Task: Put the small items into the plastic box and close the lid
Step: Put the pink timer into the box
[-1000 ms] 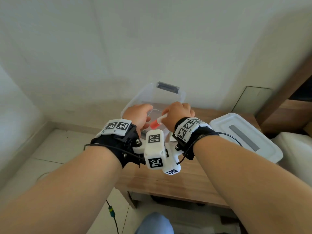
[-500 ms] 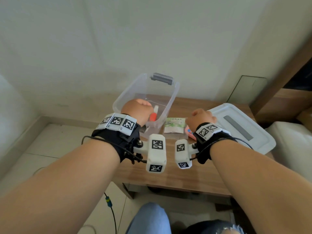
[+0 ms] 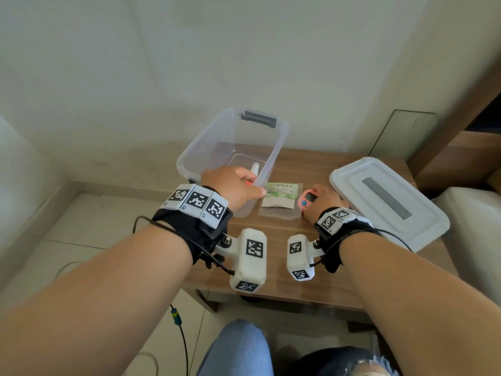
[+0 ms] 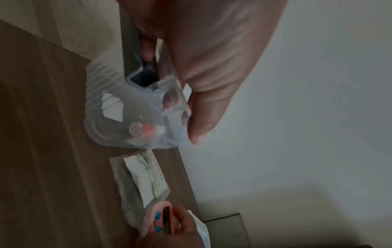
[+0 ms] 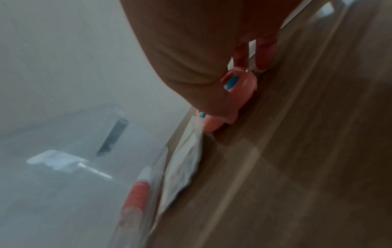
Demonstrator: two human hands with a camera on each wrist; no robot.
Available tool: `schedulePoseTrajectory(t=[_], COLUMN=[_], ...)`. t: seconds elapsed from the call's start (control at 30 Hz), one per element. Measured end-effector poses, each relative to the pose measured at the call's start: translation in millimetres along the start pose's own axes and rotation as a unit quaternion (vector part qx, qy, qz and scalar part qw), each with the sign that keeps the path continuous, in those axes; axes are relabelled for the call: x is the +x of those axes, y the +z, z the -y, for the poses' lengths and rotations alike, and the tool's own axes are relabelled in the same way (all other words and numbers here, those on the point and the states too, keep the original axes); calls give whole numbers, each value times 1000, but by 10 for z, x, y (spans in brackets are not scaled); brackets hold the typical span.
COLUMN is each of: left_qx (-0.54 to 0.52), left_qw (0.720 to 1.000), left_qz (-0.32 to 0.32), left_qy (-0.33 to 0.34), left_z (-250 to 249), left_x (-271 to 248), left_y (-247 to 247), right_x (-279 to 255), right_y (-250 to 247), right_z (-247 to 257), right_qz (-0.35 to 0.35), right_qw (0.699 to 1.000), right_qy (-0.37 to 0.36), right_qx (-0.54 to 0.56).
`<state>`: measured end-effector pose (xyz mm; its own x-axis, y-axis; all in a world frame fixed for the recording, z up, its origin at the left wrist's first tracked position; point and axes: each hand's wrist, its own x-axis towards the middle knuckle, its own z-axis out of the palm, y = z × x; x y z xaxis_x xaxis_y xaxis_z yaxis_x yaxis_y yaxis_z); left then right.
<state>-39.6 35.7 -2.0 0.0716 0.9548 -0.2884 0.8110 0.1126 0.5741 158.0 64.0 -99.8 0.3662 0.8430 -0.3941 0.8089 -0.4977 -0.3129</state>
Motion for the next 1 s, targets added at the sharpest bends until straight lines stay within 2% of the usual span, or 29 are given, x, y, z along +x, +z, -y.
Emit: schedulePoseTrajectory(t=[0.17, 0.33, 0.47, 0.6, 0.73, 0.83, 1.0], left_qx=[-1, -13, -5, 40, 137, 146, 169], left_qw=[1000, 1000, 999, 998, 990, 988, 984], left_qz=[-5, 17, 35, 34, 33, 51, 57], left_qy=[5, 7, 22, 19, 28, 16, 7], left_z=[6, 29, 36, 51, 115, 166, 197], left_x=[-9, -25, -106, -217, -279, -290, -269], left_y=[2, -23, -74, -140, -124, -123, -100], right_x=[-34, -108, -248, -448, -585, -668, -697], right_y=[-27, -261, -472, -613, -665, -635, -532], right_z=[-113, -138, -22, 149, 287, 376, 503], right_qz=[-30, -42, -78, -166, -172, -145, -104], right_qw=[999, 995, 981, 955, 945, 958, 982], right_qy=[8, 20, -42, -120, -161, -174, -155], right_qx=[-7, 93, 173, 213, 226, 178, -2])
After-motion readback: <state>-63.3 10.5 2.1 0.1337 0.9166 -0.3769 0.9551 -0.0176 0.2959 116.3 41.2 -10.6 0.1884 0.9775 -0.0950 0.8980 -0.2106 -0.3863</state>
